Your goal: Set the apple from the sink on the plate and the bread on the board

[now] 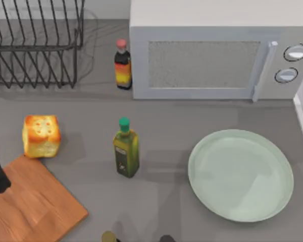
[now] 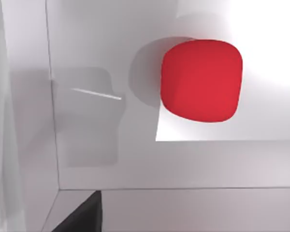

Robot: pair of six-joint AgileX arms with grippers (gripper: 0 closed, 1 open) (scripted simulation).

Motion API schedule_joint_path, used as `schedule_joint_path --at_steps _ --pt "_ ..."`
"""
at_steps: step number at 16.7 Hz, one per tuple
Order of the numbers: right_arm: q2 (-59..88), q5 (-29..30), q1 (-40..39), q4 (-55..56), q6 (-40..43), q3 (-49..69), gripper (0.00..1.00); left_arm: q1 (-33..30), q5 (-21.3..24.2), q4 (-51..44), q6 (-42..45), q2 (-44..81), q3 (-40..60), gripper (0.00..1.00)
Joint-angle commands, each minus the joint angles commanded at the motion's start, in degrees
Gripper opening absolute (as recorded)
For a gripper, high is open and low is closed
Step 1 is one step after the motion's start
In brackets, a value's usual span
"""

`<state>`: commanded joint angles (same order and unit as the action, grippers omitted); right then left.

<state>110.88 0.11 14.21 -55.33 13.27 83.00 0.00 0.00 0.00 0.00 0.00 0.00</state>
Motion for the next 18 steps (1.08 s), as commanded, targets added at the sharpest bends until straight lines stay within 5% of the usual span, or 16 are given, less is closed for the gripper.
schedule_joint_path --at_steps 11,18 --pt "9.04 0.02 0.88 -4.4 1.07 6.69 1.0 0.0 0.0 0.0 0.0 0.0 0.0 1.0" --pt "18.25 0.11 1.03 10.96 0.95 0.96 1.0 0.0 0.0 0.0 0.0 0.0 0.0 1.0"
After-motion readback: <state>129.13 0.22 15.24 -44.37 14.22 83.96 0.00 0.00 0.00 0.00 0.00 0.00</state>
